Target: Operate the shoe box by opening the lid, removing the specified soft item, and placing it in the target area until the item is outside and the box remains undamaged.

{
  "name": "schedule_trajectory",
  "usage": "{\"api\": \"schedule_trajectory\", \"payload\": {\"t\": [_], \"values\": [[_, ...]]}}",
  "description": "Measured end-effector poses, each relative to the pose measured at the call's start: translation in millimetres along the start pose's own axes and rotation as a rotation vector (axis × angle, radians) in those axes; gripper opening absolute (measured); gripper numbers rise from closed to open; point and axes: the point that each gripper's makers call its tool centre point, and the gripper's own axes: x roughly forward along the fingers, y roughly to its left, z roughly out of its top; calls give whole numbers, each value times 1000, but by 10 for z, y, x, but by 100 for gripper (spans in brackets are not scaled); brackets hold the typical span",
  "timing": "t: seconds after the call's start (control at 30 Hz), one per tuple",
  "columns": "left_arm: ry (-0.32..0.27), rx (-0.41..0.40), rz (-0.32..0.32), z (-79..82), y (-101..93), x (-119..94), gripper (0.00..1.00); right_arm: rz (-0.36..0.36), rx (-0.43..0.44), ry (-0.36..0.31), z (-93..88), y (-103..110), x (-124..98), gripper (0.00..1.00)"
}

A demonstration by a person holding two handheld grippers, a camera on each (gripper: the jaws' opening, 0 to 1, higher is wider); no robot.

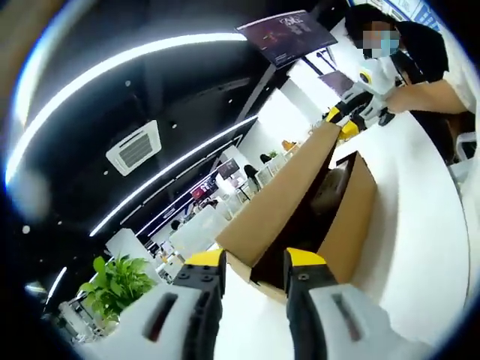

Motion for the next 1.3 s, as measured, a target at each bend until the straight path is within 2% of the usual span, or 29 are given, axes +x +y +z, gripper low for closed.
{"api": "schedule_trajectory", "payload": {"t": [0.1, 0.27, 0.37, 0.67, 0.8, 1.07, 1.3], "values": [[-8, -17, 11, 31, 56, 29, 30, -2, 45, -10, 17, -15, 12, 22], [-7, -16, 33, 78, 161, 75, 23, -14, 106, -28, 19, -57, 40, 21], [-8, -15, 41, 95, 195, 96, 23, -23, 141, -35, 30, -87, 57, 21], [-21, -14, 67, 135, 249, 148, 22, -61, 171, -22, 26, -192, 122, 16], [-33, -40, 60, 136, 252, 143, 22, -78, 150, -18, 21, -225, 145, 14], [-34, -87, 47, 81, 254, 106, 26, -95, 172, -5, 10, -314, 195, 9], [-25, -84, 42, 42, 253, 74, 26, -105, 215, -1, 17, -345, 218, 9]]}}
